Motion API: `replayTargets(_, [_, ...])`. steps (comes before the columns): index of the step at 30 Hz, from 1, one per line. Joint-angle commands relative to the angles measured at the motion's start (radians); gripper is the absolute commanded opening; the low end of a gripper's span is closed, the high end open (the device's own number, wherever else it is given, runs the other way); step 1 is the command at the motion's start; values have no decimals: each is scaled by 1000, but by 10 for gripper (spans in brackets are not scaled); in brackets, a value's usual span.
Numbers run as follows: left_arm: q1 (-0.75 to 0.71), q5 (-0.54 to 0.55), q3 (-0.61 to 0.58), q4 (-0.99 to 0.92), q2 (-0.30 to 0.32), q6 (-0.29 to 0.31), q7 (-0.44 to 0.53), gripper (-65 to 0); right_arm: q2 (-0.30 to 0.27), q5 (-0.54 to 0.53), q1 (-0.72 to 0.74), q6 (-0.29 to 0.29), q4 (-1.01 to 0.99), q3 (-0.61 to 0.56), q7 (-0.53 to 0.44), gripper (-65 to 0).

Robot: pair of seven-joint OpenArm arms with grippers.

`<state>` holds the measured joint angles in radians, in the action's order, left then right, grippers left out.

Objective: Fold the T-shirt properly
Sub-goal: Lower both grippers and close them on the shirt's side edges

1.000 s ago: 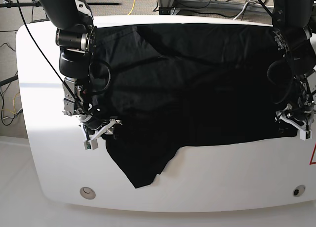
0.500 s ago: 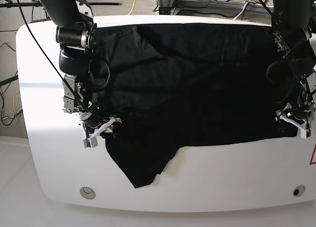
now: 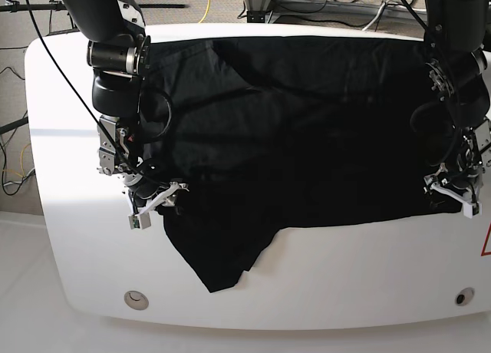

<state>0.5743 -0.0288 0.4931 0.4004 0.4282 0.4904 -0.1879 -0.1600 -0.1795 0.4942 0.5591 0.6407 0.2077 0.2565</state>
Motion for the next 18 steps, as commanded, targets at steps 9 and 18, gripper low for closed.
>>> replayTargets(9, [10,12,1,48,29,21,34,-196,-3,28,-10,-5,6,1,54,-311])
replayTargets(18, [15,17,3,40,31,18,40,-192,-3,26,-16,-1,16,-1,52,-292])
